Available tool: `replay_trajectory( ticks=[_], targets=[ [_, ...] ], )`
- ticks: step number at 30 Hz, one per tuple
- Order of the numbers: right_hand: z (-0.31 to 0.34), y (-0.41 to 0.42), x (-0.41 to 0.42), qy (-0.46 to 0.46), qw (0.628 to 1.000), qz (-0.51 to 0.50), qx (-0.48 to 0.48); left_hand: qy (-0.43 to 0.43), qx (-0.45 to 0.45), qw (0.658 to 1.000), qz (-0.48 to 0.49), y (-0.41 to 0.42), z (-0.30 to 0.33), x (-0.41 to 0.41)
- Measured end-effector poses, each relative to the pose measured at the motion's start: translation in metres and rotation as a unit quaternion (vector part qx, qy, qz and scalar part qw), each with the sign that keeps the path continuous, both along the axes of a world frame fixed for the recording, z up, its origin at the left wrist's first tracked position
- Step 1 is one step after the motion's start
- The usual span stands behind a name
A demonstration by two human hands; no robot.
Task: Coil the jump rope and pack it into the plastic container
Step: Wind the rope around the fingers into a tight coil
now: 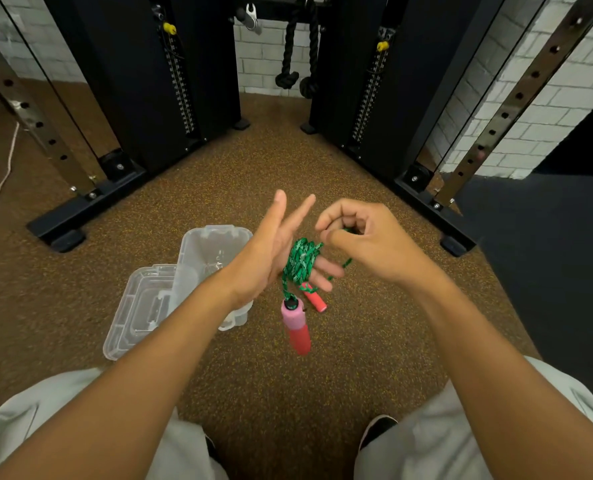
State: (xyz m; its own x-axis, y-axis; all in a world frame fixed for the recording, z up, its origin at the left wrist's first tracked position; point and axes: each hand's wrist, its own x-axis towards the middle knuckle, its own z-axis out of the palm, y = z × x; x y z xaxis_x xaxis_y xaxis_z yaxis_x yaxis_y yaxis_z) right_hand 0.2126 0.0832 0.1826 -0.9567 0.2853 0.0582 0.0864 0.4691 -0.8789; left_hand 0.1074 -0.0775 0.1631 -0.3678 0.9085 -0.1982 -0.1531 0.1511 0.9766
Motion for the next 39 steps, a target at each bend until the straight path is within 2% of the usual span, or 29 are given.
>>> replay_trajectory(
  ticks=[4,8,12,17,21,27,32,37,39],
  targets=[
    [-0.005,0.0,-0.003,0.034,0.998,-0.02,-0.05,-0.125,0.027,0.992,-0.005,-0.006,0.009,-0.005],
    [-0.018,0.002,-0.009,0.057,0.992,-0.076,-0.08,-0.261,0.093,0.96,0.032,-0.009,0.013,-0.008],
    [-0.028,-0.003,-0.013,0.043,0.994,-0.086,-0.056,-0.317,0.143,0.935,0.073,-0.009,0.013,-0.011],
    [-0.04,-0.011,-0.016,-0.031,0.996,-0.057,0.063,-0.311,0.143,0.934,0.1,-0.007,0.015,-0.014],
    [-0.035,-0.018,-0.014,-0.042,0.99,-0.018,0.134,-0.312,0.156,0.93,0.118,-0.007,0.013,-0.016],
    [-0.032,-0.02,-0.014,-0.047,0.98,0.005,0.192,-0.209,0.122,0.964,0.108,-0.004,0.009,-0.016],
    [-0.025,-0.021,-0.012,-0.058,0.982,-0.024,0.179,-0.176,0.12,0.972,0.1,-0.002,0.005,-0.016],
    [-0.009,-0.026,-0.005,-0.077,0.991,0.007,0.113,-0.172,0.129,0.968,0.131,-0.009,0.0,-0.023],
    [-0.002,-0.025,-0.002,-0.086,0.992,0.033,0.082,-0.13,0.116,0.972,0.155,-0.014,-0.001,-0.025]
  ],
)
